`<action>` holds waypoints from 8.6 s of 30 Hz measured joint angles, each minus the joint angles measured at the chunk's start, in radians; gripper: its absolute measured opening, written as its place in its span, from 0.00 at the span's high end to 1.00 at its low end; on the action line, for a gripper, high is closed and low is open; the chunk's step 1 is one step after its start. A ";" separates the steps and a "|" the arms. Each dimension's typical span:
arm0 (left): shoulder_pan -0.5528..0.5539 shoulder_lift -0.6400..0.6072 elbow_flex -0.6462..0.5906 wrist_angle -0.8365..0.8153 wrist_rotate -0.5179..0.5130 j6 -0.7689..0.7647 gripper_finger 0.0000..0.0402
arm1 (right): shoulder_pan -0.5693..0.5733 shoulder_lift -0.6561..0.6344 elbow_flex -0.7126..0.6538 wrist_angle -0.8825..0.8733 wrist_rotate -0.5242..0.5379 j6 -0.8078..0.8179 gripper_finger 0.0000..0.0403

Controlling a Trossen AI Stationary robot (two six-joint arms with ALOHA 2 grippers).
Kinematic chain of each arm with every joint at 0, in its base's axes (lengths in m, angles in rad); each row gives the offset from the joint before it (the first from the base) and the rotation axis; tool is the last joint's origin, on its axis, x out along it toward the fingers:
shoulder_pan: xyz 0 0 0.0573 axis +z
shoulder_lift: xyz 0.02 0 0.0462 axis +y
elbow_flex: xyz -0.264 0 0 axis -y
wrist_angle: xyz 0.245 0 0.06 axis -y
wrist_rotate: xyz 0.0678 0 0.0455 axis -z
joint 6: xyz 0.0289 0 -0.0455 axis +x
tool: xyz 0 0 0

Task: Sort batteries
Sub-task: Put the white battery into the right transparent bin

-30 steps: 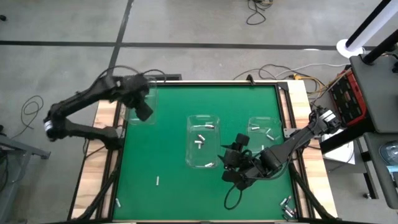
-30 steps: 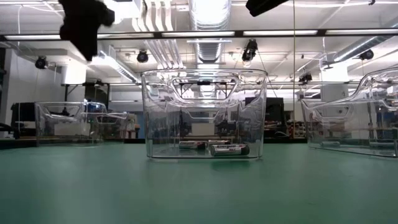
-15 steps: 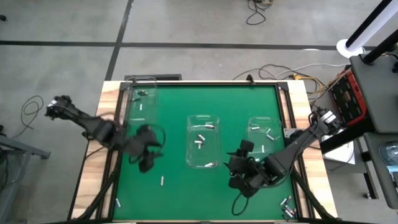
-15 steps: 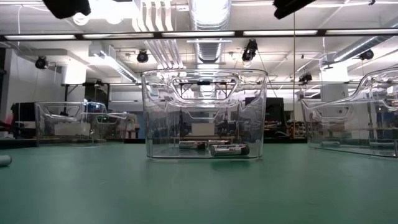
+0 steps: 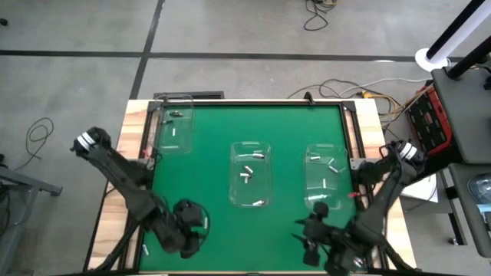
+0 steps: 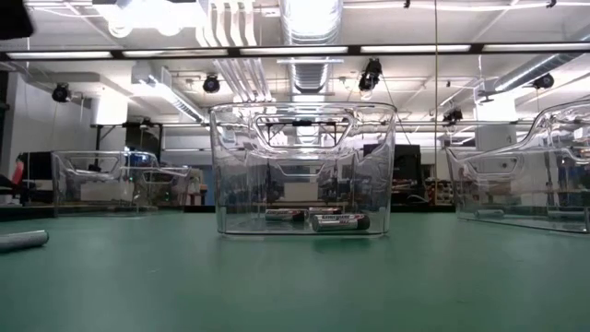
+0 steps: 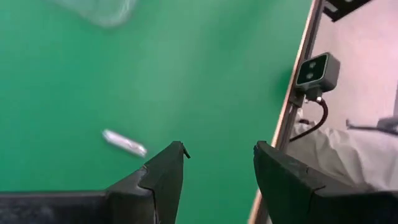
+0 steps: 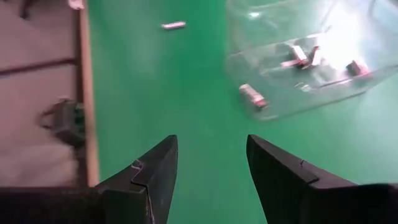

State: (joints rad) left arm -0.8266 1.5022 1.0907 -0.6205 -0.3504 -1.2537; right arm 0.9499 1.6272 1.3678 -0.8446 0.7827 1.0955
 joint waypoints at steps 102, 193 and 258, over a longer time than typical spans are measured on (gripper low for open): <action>-0.071 0.658 -0.156 2.176 -0.468 1.245 0.98 | -0.157 0.443 0.130 1.316 0.108 -0.938 0.63; -0.177 0.362 0.120 -0.401 0.341 -0.048 0.42 | -0.595 -0.402 -0.774 -0.085 -0.527 -0.457 0.93; -0.222 0.378 0.076 -0.448 0.788 0.261 0.42 | -0.147 -0.016 0.042 0.120 -0.056 -0.355 0.48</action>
State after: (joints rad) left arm -1.0489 1.8801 1.1668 -1.0685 0.4377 -0.9927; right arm 0.8026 1.6109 1.4098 -0.7243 0.7264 0.7409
